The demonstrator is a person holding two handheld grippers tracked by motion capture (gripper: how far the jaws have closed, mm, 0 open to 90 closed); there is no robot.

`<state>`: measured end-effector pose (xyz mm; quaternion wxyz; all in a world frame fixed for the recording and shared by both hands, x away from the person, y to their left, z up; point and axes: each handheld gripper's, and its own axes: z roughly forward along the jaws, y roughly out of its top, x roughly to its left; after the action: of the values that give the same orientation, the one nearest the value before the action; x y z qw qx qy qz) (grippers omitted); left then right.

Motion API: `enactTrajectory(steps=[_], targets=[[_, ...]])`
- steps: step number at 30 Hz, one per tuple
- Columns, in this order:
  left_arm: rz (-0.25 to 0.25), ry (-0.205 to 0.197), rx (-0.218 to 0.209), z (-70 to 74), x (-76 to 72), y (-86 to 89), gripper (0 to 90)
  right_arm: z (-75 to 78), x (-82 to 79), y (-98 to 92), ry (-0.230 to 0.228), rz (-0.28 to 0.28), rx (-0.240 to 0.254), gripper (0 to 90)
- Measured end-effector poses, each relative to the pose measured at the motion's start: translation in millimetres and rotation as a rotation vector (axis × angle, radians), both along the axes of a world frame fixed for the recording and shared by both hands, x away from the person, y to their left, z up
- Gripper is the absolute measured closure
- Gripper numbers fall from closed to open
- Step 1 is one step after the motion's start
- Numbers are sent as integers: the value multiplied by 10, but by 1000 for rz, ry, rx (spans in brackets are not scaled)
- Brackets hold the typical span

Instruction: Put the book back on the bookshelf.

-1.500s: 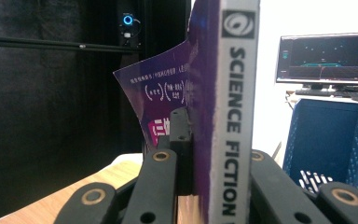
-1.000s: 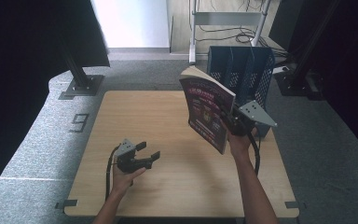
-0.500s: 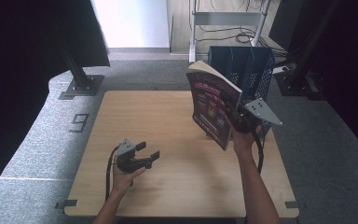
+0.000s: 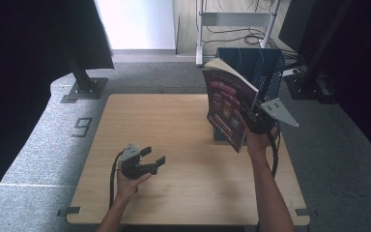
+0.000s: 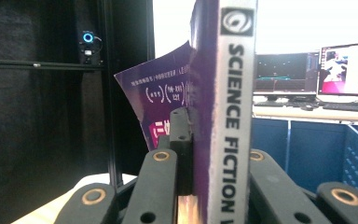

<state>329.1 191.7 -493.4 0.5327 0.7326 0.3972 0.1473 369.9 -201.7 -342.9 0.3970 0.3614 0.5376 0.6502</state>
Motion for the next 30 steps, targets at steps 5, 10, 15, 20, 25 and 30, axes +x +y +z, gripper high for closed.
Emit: enactTrajectory(steps=[5,10,15,20,25,30], targets=[[-3,-1,8,-5,0,-27,211,23,14,-36,-1,-21,-7,813],[-4,0,7,-6,4,-23,212,48,29,-90,-3,-38,-5,812],[-4,2,10,-8,1,-30,211,58,44,-124,-2,-50,8,813],[-3,6,10,-12,2,-33,211,74,79,-141,4,-72,-1,812],[-3,8,9,-12,0,-34,211,90,111,-145,10,-88,-10,813],[-4,9,8,-13,-1,-35,211,102,153,-151,12,-107,-11,813]])
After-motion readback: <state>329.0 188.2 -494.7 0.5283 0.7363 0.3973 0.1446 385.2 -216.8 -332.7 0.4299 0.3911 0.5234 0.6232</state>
